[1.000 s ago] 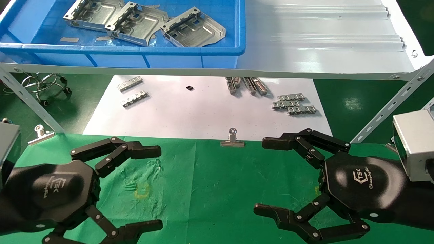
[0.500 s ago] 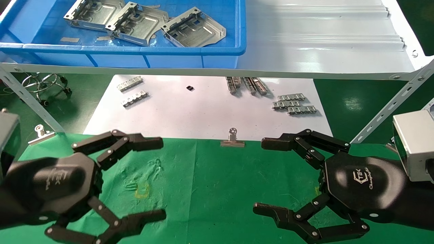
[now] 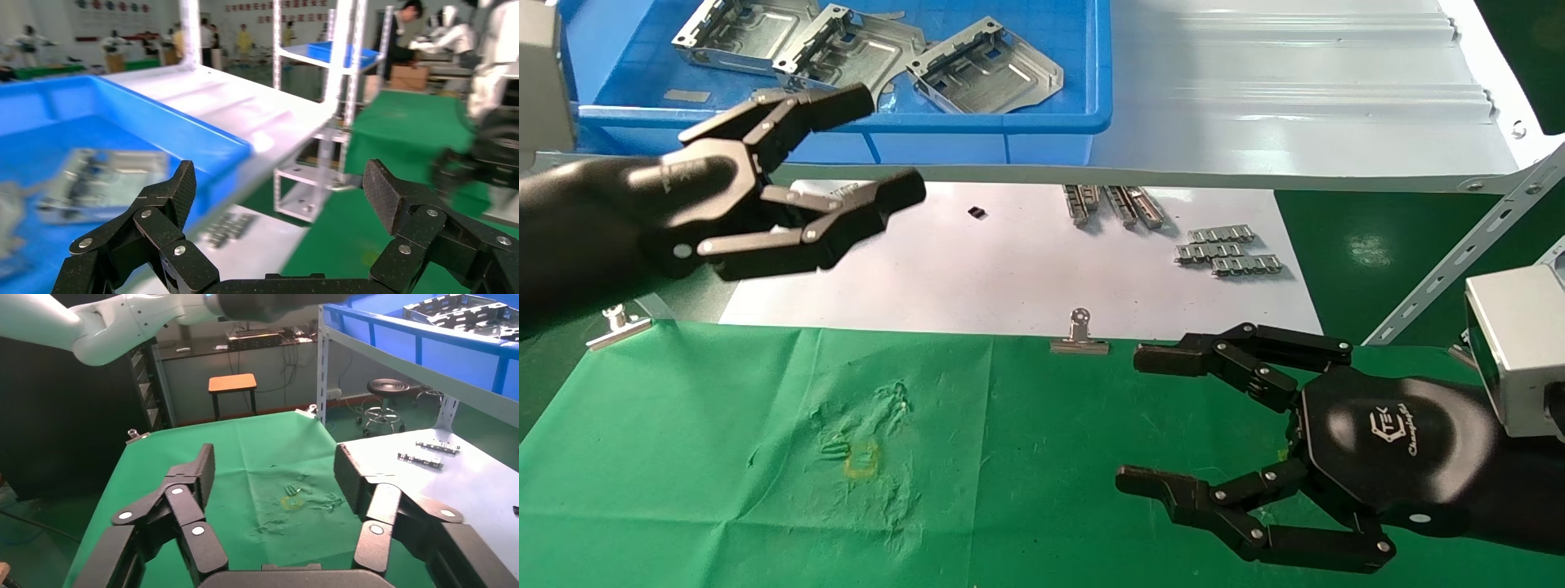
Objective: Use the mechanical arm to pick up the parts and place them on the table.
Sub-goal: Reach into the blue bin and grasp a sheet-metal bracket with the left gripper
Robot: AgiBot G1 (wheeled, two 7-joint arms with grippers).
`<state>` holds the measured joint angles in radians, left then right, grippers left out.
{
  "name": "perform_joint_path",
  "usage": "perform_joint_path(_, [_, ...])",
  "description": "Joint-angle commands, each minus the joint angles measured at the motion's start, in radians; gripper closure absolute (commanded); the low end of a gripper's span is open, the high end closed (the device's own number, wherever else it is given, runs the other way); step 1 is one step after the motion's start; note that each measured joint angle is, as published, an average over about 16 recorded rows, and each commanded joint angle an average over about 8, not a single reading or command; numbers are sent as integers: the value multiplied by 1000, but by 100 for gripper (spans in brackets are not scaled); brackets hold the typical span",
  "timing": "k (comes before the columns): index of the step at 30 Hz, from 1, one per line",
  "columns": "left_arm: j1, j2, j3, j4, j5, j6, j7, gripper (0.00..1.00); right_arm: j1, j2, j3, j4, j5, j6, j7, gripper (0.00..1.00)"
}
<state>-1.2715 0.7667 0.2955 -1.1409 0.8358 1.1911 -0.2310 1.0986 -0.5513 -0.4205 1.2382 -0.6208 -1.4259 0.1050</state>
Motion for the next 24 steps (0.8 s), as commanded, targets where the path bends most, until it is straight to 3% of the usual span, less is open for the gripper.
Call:
perform_joint_path(1, [-36,17,8,24,23,-27,-3,0,0,0,0,0,0,0,0,100])
perform_joint_path(14, [-398,166,146,424,295,-138,-18,0,0,0,0,0,0,0,0,100])
perform_joint_path(24, [-637,270,211,789,425,-193,63,0,0,0,0,0,0,0,0,100])
